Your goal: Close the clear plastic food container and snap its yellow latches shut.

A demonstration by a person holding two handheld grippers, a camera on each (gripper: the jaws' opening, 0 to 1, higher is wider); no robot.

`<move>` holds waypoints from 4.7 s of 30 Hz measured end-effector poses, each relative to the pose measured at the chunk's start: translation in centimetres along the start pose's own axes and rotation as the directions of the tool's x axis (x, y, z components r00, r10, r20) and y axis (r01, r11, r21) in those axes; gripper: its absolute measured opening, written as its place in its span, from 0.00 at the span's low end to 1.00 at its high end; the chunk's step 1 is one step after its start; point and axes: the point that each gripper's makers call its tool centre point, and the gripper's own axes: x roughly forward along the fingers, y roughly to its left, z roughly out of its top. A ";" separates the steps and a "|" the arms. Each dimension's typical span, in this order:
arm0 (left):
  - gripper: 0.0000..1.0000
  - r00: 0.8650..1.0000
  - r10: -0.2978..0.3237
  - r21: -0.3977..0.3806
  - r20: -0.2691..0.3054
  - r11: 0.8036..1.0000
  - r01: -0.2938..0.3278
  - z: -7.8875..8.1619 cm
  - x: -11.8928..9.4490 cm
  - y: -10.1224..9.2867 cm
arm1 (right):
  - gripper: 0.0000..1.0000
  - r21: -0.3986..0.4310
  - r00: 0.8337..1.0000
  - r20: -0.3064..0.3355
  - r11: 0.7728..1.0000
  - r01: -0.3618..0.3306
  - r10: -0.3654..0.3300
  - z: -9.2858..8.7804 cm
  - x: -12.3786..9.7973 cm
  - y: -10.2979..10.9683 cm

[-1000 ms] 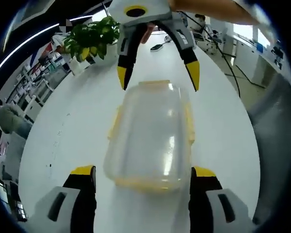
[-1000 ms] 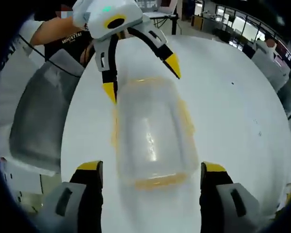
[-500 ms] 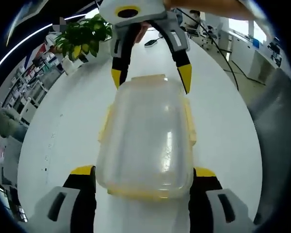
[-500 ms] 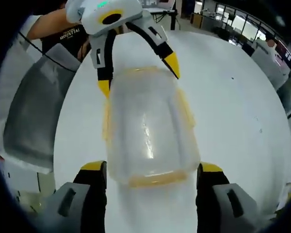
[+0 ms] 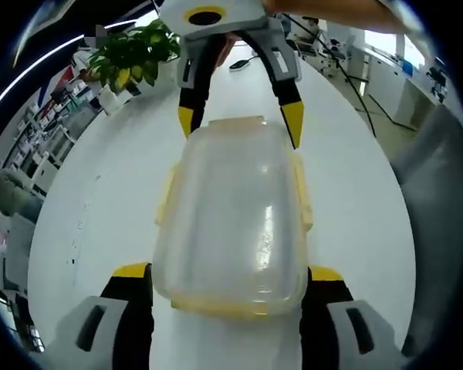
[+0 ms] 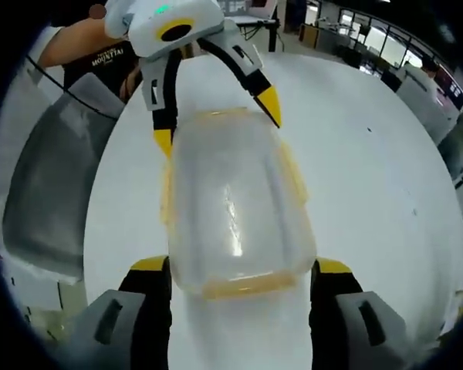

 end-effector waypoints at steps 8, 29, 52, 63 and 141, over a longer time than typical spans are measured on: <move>0.75 0.999 0.009 -0.014 -0.044 1.000 -0.009 -3.5 -2.1 0.0 | 0.70 -0.017 0.999 0.037 1.000 -0.012 0.012 3.3 1.7 0.8; 0.76 0.999 0.005 -0.109 -0.047 0.994 -0.010 -8.0 -4.9 -0.9 | 0.70 -0.047 0.996 0.084 0.998 -0.038 0.041 7.8 4.3 2.7; 0.77 0.998 0.003 -0.131 -0.065 0.991 -0.011 -8.2 -3.4 4.3 | 0.72 -0.047 0.997 0.078 0.998 0.030 -0.026 8.6 5.0 -2.7; 0.76 0.996 0.030 -0.105 -0.084 0.994 -0.038 -8.5 -2.9 7.2 | 0.72 -0.016 0.994 0.090 0.998 0.065 -0.064 9.2 5.2 -5.5; 0.73 0.801 0.563 -0.542 0.202 0.746 -0.387 -12.0 -22.7 -12.1 | 0.68 0.359 0.736 0.387 0.826 0.434 -0.555 9.6 -7.2 10.6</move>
